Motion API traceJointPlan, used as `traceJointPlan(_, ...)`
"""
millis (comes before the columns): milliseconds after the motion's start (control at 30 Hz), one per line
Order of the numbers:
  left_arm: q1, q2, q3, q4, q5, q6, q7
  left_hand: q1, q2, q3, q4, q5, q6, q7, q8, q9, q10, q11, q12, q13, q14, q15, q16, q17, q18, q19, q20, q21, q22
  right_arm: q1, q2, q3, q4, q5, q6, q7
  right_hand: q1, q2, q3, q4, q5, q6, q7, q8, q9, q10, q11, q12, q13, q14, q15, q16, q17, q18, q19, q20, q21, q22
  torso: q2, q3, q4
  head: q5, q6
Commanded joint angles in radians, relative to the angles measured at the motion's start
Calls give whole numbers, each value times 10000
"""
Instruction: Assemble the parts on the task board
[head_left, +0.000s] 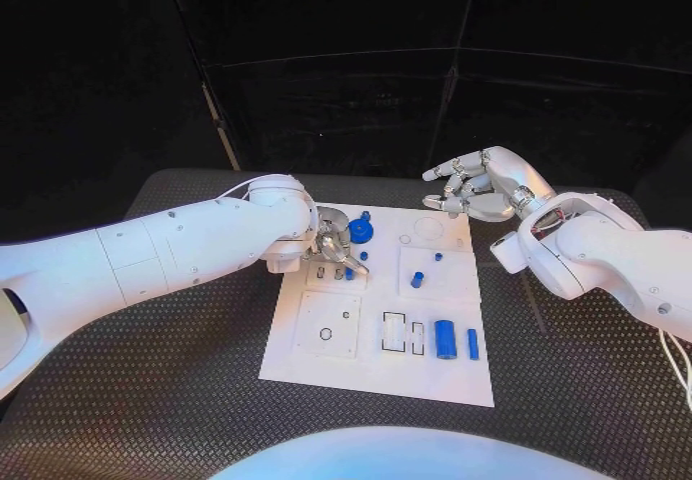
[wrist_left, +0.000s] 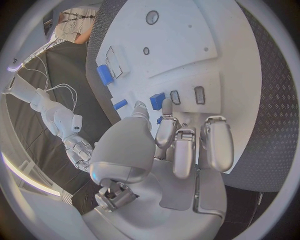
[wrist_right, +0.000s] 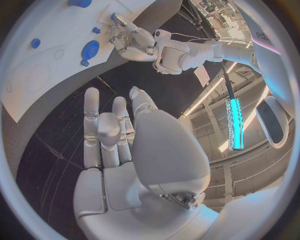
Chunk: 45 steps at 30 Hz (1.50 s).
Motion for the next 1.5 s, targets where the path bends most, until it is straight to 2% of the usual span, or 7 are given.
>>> traceJointPlan(33,17,22,7,-14,-58,238,-83,117,3,41,-33,-26,-82,-11,70,24,13,-25,20,-6,1056,-43,31,2633,-49,-31,12,17,4,20,20,9,-1,16,45,25,94,21,5,29,36,-72,-13,35,-2,-52,4,-48,-23,-13,-16,-49,-21,54,89,12,-57,-10,4,-3,-10,-5,-2)
traceJointPlan(633,17,46,6,-21,-42,115,-79,1716,702,1332,-735,-15,-337,-119,116,238,-54,-131,-87,-60,1056,-109,31,2633,-39,-67,-34,-5,2,19,81,9,-52,16,10,27,122,14,21,35,89,-103,-2,24,-9,-91,13,-74,-51,-34,-9,-116,-72,51,90,14,-82,-24,7,-7,-4,11,-70)
traceJointPlan(900,17,-53,6,30,509,-198,-56,2428,793,2311,-1121,-9,-457,-147,106,322,-131,-158,-248,-185,1056,-145,31,2633,-39,-79,-78,-16,9,19,101,8,-82,16,41,16,153,18,45,38,160,-112,4,23,-9,-103,18,-80,-66,-34,-6,-126,-57,50,93,15,-100,-33,3,-3,2,21,-89)
traceJointPlan(1167,14,-449,5,262,1505,-654,-48,2152,94,4167,-1076,-22,-571,-171,495,781,-22,-182,-235,-116,1056,-150,31,2633,-53,-45,-89,13,104,19,122,8,-137,16,146,20,149,7,44,46,185,-115,6,23,-9,-109,22,-82,-71,-39,-4,-147,-73,49,94,16,-107,-37,-1,6,26,31,-121)
traceJointPlan(1233,14,-563,5,345,1693,-855,-51,1975,-141,4737,-1057,-22,-614,-161,591,893,-9,-187,-236,-116,1056,-149,31,2633,-55,-40,-92,16,121,19,136,8,-158,16,200,20,146,-8,39,49,189,-121,8,21,-10,-116,25,-84,-74,-49,-1,-175,-102,48,92,17,-113,-40,6,7,15,53,-104)
traceJointPlan(1333,12,-710,4,477,1863,-1191,-53,1419,-784,6133,-1048,-13,-712,-175,856,1175,8,-167,-255,-149,1056,-168,31,2633,-58,-27,-91,21,160,19,149,8,-184,16,251,18,144,-19,36,52,189,-127,11,19,-11,-124,27,-87,-77,-59,2,-201,-128,47,90,19,-119,-43,3,9,19,100,-114)
traceJointPlan(1500,3,-922,1,687,1975,-1652,-50,793,-1237,7444,-1164,-30,-784,-182,1164,1464,24,-210,-263,-185,1056,-153,31,2633,-59,-13,-101,23,197,19,149,8,-225,16,302,10,136,-29,31,58,187,-133,14,17,-12,-131,31,-88,-80,-63,5,-204,-123,46,87,21,-126,-46,2,14,24,132,-130)
